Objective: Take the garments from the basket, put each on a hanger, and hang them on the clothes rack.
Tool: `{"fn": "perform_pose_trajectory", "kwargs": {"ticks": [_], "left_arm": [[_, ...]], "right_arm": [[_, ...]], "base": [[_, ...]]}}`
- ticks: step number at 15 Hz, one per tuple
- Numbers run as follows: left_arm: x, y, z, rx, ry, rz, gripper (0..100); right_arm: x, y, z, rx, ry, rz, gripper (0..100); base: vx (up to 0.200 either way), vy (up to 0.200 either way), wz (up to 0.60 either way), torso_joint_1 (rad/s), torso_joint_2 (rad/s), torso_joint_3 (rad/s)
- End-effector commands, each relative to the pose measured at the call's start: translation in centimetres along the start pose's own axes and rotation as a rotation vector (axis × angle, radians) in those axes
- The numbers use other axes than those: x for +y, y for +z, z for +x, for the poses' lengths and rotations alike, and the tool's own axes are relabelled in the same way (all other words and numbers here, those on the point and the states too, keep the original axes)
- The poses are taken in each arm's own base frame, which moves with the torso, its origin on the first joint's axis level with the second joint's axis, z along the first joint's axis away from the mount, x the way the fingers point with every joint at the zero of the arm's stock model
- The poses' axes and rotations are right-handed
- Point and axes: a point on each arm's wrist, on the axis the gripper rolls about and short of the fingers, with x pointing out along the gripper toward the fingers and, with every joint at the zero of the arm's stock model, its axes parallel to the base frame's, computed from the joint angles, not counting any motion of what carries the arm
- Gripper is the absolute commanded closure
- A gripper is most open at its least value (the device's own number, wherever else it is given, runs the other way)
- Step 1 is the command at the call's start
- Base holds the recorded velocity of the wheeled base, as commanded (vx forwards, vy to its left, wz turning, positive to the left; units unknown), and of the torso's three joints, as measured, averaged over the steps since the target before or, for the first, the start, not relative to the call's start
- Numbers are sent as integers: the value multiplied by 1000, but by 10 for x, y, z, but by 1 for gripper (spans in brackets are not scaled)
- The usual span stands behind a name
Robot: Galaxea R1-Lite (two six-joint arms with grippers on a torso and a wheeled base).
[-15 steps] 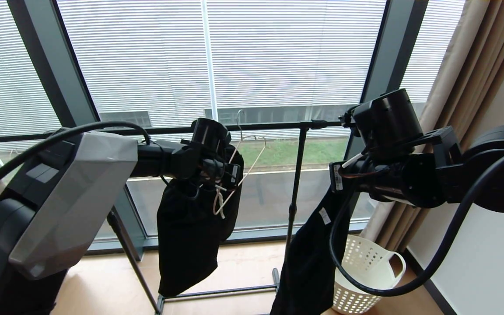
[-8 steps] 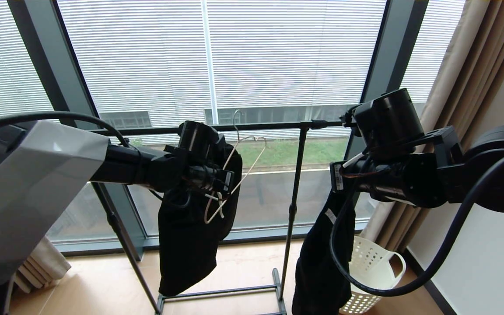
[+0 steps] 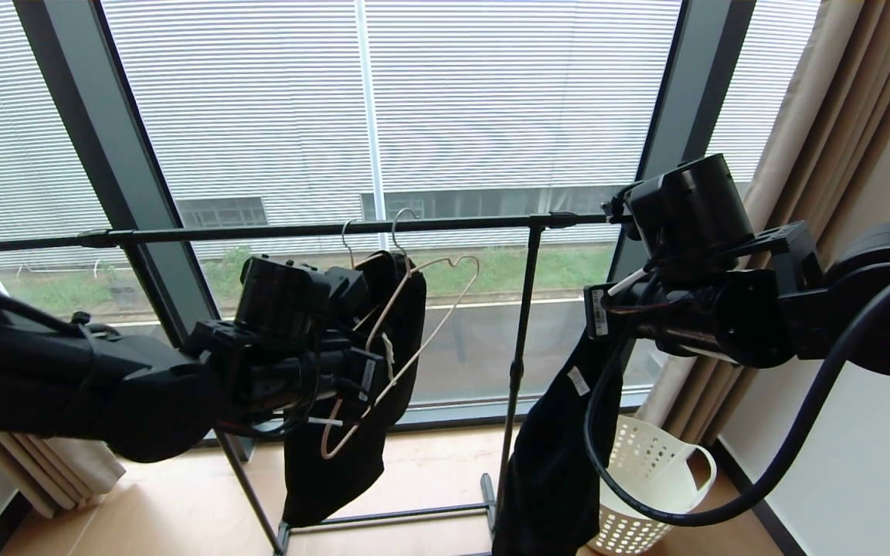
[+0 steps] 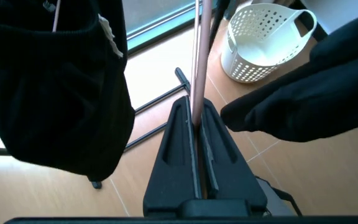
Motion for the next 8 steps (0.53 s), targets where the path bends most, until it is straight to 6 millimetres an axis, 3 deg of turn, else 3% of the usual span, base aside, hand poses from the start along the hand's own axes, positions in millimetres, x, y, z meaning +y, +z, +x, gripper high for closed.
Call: {"fn": "perform_pose_trajectory", "kwargs": {"ticks": [1, 2, 5, 8], "left_arm": [[-12, -18, -50, -71, -42, 24, 100], [-13, -23, -53, -72, -45, 26, 100], [-17, -66, -75, -68, -74, 46, 100], [-18, -91, -83, -118, -96, 85, 100]], "right_arm": [[1, -1, 2, 3, -1, -3, 100], [1, -1, 2, 3, -1, -3, 100], [1, -1, 2, 3, -6, -16, 100], [6, -5, 12, 2, -62, -44, 100]], "base": [[0, 0, 0, 0, 0, 0], [0, 0, 0, 0, 0, 0], [0, 0, 0, 0, 0, 0], [0, 0, 0, 0, 0, 0]]}}
